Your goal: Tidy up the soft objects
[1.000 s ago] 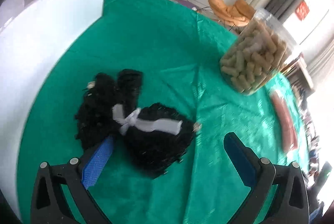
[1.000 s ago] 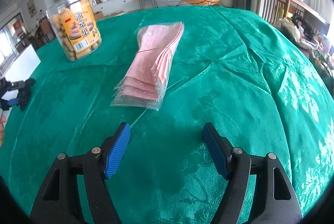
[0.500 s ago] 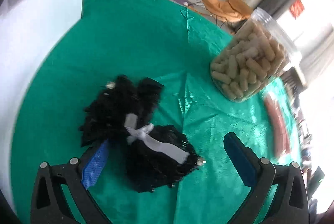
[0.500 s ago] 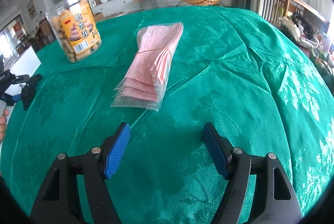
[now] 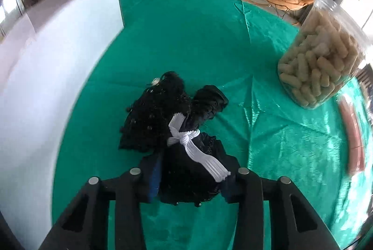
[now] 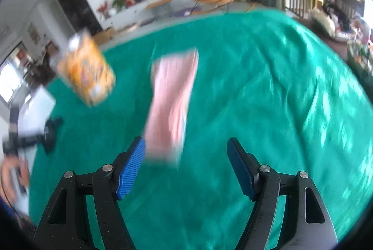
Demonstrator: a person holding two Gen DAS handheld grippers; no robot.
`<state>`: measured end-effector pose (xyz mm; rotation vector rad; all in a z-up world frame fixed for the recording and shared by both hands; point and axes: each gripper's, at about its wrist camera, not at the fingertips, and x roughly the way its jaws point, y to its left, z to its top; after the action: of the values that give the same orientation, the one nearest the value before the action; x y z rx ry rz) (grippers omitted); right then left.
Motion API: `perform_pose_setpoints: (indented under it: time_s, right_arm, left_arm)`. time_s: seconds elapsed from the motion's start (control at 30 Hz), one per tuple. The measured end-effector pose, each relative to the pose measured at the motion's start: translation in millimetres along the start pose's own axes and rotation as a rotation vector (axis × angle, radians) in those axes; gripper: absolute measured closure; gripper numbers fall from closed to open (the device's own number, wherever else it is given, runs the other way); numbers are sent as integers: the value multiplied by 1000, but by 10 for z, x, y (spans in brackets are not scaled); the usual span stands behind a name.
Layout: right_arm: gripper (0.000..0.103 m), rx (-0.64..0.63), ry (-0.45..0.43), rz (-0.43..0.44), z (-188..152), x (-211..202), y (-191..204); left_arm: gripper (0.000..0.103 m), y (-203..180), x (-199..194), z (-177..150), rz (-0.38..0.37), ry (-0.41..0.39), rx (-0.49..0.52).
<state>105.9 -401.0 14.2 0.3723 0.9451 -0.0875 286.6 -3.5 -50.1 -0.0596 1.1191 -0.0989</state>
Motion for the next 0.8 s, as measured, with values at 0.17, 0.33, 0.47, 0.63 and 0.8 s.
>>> perform_pose_setpoints:
  time_s: [0.17,0.33,0.47,0.63,0.8]
  right_arm:
    - [28,-101,354,-68,447,1018,304]
    - [74,-276,284,-178,444,1083,555]
    - [84,-225,262,-137,691,978,570]
    - [84,-230,139,-55,1386,477,1019]
    - [84,-331,118,-23,1753,297,1732]
  left_arm:
    - [65,128,-127,-90,0,-16,-18]
    - [65,365,-292,-150,3,-48,-25]
    - [65,461,-351,-146,-32,-47,-67]
    - [65,466,-706,45,-78,-107,-80]
    - [65,491,-1071,260,-84,-171,-80]
